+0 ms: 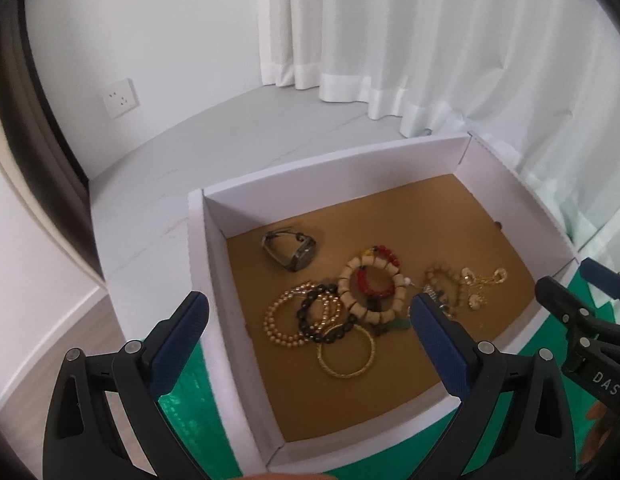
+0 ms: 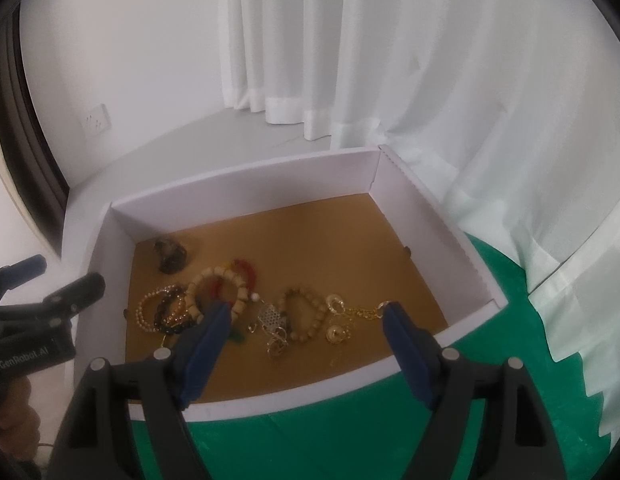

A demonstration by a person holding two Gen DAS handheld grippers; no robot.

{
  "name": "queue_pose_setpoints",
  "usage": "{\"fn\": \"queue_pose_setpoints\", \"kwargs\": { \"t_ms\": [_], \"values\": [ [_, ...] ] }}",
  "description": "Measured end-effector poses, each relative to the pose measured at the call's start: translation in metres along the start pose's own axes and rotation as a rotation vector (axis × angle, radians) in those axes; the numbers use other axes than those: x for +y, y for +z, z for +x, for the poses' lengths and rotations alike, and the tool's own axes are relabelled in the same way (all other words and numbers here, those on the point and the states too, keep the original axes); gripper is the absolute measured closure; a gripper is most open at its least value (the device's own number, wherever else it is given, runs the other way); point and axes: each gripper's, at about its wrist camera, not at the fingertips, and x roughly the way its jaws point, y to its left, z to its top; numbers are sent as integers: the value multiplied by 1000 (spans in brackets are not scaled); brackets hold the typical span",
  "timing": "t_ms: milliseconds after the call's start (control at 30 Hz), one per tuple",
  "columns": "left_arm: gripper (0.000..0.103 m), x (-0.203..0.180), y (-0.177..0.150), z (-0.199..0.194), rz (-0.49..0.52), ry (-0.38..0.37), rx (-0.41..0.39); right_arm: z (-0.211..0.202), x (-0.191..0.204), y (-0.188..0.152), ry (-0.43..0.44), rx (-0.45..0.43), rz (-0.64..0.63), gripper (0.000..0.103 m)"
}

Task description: Organize jewelry

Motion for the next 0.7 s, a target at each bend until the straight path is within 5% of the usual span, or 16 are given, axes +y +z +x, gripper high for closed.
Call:
{"fn": "queue_pose_setpoints", "kwargs": {
  "t_ms": [700],
  "values": [
    [3,-7,-9,12,5,-5,27,14,7,-7,-4,37,-9,23]
  ]
}}
